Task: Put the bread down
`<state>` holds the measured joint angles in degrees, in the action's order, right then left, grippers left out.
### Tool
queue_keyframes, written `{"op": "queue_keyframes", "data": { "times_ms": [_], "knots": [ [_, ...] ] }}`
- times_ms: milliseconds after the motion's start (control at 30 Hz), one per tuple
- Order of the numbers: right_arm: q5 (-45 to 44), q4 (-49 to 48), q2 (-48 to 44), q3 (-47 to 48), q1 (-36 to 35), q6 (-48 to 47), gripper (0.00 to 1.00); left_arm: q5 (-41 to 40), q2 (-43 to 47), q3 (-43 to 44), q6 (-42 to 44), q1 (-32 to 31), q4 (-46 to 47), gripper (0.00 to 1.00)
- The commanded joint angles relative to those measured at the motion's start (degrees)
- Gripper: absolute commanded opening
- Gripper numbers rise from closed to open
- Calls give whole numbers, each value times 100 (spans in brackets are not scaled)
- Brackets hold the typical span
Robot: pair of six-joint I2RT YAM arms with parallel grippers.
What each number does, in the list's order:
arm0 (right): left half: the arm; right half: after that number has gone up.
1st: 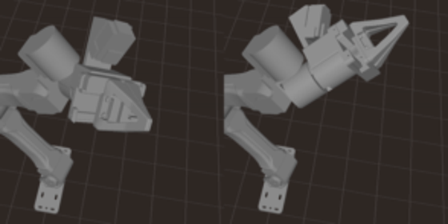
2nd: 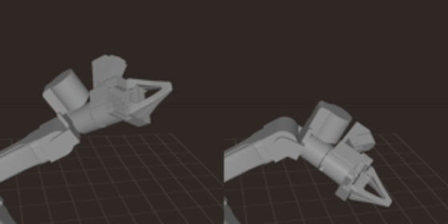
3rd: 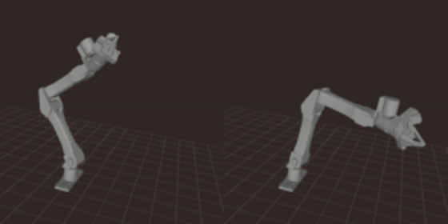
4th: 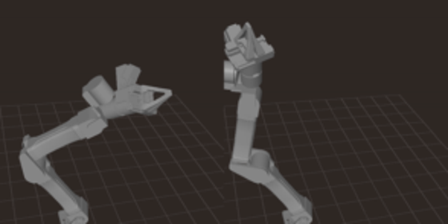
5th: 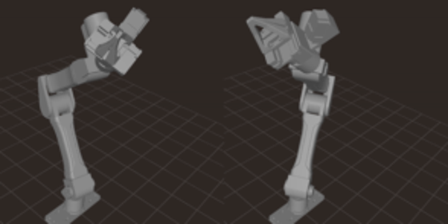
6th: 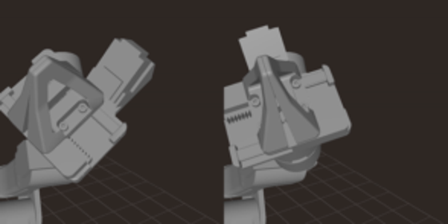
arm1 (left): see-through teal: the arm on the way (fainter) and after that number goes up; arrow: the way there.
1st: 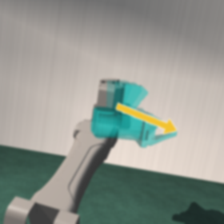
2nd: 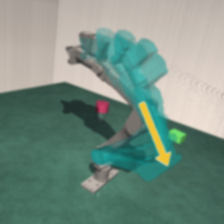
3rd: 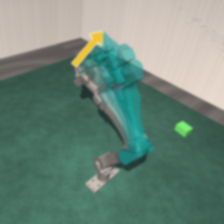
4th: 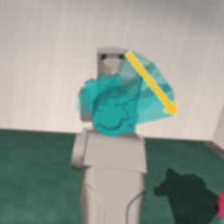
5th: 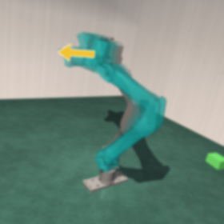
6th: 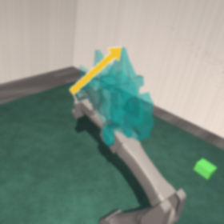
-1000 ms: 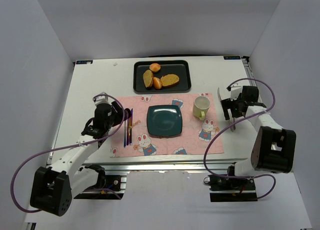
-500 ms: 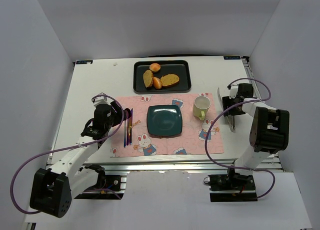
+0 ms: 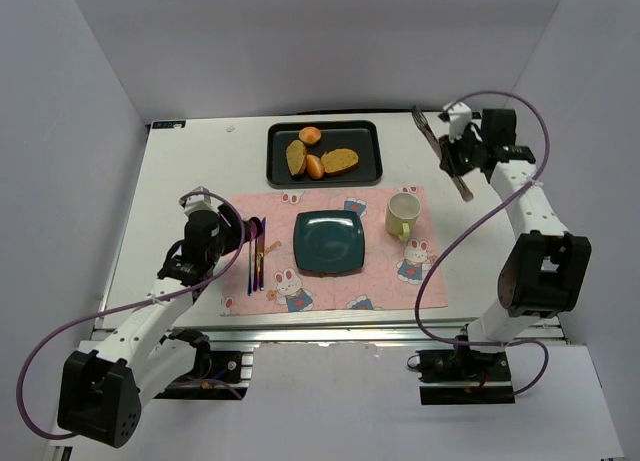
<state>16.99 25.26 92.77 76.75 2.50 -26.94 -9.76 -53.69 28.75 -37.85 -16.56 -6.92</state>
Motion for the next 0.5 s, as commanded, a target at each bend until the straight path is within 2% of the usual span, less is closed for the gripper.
{"op": "queue_keyframes", "data": {
  "times_ms": [0, 133, 300, 467],
  "knots": [
    [446, 804, 240, 1375, -995, -1215, 34, -70, 122, 210, -65, 38, -116, 68],
    [-107, 1033, 785, 1982, -1866, -2234, 40, -149, 315, 297, -39, 38, -397, 68],
    [-573, 1183, 1243, 2555, -2104, -2833, 41, -202, 447, 245, -82, 38, -495, 69],
    [-1214, 1122, 1542, 2722, -2315, -3475, 43, -211, 491, 201, -118, 38, -486, 69]
  ]
}}
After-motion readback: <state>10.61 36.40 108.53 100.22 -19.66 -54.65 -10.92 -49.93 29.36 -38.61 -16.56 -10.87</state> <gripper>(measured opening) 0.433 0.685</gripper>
